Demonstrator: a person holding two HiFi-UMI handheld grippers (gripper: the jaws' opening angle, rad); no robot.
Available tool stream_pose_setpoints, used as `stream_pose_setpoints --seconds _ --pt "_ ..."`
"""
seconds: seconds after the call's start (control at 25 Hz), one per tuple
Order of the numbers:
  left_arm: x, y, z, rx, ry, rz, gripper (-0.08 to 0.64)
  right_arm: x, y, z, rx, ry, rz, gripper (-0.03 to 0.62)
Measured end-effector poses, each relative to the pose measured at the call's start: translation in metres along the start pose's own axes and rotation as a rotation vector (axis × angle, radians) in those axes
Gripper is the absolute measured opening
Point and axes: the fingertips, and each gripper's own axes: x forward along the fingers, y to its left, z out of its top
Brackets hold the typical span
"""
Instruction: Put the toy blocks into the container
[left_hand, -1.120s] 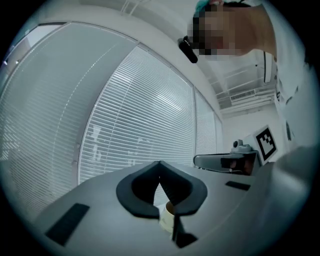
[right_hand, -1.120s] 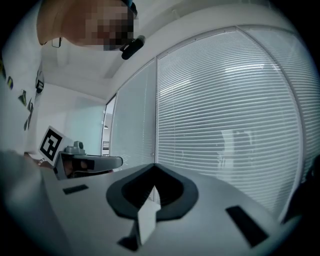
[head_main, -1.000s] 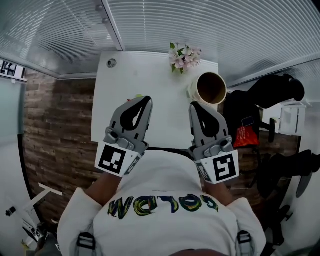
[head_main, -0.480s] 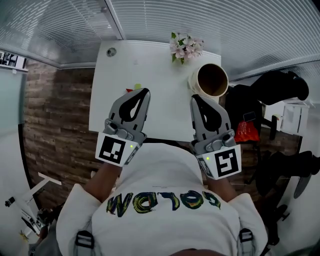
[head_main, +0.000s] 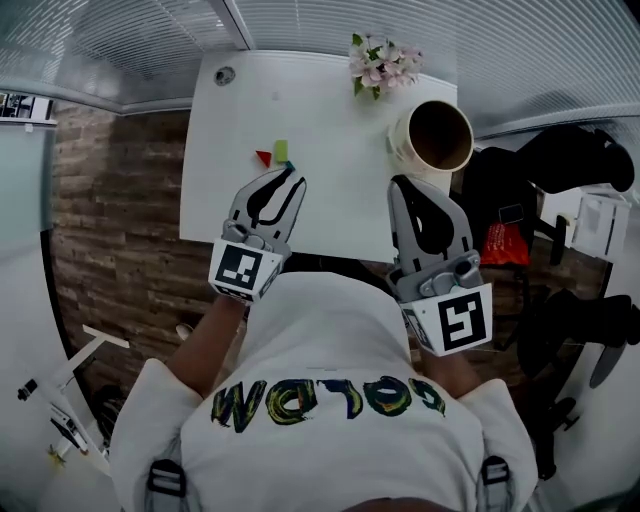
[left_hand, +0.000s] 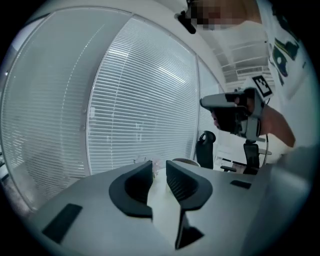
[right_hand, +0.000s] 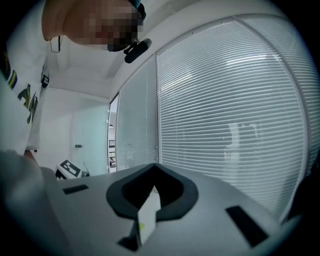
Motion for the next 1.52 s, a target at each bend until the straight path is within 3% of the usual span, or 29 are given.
stream_pose_setpoints --seconds 0.4,1.0,1.52 --pt "0.023 0.027 -0.098 0.059 0.151 0.000 0.115 0.010 0.008 -0.018 0.010 0.035 0.018 0.009" --pt "0.067 0.065 -0.231 0.070 0.360 0.012 0.146 0.025 0.012 -0.054 0.062 0.100 0.043 0.009" --pt "0.089 0.079 -0.288 0.073 0.449 0.026 0.156 0.029 0.010 -0.094 0.114 0.172 0.049 0.009"
